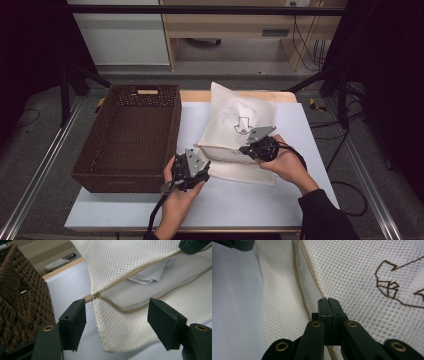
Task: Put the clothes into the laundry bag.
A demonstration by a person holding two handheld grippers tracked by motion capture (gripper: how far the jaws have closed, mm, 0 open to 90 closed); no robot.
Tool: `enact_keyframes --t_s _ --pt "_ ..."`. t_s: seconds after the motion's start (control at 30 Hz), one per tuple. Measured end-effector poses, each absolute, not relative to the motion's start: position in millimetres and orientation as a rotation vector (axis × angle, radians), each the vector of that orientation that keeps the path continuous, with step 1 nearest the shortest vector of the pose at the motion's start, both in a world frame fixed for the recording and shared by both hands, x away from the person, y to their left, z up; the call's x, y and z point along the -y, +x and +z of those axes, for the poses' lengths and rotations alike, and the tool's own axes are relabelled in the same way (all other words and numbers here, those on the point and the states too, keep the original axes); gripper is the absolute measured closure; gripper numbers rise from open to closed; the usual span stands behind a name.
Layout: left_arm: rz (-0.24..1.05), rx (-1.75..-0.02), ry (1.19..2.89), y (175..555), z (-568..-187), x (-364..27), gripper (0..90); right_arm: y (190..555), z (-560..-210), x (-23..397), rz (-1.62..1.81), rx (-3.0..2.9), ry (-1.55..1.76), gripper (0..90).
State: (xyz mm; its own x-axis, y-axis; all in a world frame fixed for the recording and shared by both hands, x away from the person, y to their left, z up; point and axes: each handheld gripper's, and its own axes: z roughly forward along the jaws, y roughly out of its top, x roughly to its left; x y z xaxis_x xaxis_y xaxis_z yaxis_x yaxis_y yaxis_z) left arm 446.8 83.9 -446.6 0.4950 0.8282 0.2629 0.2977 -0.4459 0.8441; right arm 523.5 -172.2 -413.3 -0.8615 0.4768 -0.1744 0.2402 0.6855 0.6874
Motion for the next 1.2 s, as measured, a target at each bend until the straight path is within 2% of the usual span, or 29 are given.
enact_keyframes --t_s 0.17,0.33,0.43,0.57,0.6,0.73,1.2 --pt "0.890 -0.931 1.984 449 -458 -82 33.9 524 -414 179 0.971 -2.559 0.582 90.0" --pt "0.837 -0.979 2.000 457 -467 -78 37.5 525 -414 184 0.974 -2.555 0.592 90.0" --pt "0.813 -1.003 2.005 459 -473 -78 49.4 525 -414 184 0.978 -2.556 0.592 90.0" --pt "0.752 -1.004 1.992 459 -475 -78 80.2 525 -414 183 0.972 -2.557 0.591 90.0" --pt "0.745 -1.003 1.991 458 -476 -77 82.7 525 -415 182 0.972 -2.556 0.593 90.0" --pt "0.709 -0.998 1.990 457 -479 -76 85.1 524 -415 181 0.972 -2.553 0.585 90.0" --pt "0.642 -0.951 1.972 427 -469 -81 85.2 517 -423 175 0.958 -2.576 0.563 90.0"
